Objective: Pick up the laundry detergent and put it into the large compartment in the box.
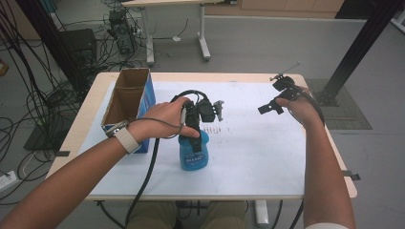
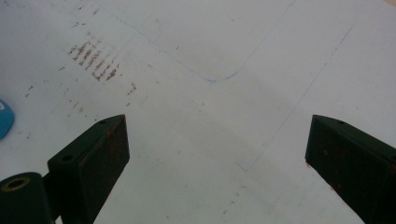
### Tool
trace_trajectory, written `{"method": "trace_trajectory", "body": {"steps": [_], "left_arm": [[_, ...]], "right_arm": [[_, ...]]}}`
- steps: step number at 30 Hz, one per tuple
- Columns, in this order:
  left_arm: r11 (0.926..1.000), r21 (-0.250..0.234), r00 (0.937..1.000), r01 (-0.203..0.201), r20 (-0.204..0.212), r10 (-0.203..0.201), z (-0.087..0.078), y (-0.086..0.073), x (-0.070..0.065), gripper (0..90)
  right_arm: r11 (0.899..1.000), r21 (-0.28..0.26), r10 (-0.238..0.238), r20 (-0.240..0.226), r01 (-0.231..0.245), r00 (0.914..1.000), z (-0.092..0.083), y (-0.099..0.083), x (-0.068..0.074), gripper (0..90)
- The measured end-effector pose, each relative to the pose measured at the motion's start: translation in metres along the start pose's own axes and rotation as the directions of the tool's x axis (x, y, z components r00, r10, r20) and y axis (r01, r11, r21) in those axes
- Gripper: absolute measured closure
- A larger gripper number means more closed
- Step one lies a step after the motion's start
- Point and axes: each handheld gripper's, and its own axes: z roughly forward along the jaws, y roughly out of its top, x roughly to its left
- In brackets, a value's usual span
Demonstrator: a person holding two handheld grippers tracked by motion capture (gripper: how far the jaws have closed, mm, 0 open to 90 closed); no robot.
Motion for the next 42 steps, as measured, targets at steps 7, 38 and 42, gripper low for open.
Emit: {"method": "trace_trajectory", "body": {"steps": [7,38,42], "left_arm": [[1.0,-0.003,1.0,-0.001,0.005,0.001,-0.0005,-0.0013,0.0011,9.3],[0.9999,-0.017,1.0,0.001,0.005,-0.001,-0.0011,-0.0039,0.001,9.4],[0.9998,-0.017,1.0,0.001,0.004,-0.001,-0.0009,-0.0041,0.0009,9.4]], "right_arm": [[1.0,0.002,0.0,0.0,0.0,1.0,0.001,0.0003,0.0003,6.3],[1.0,0.002,0.003,-0.001,-0.003,1.0,0.0008,0.0005,0.0006,6.3],[1.0,0.0,0.002,0.0,-0.002,1.0,0.0007,0.0004,0.0008,6.3]]}}
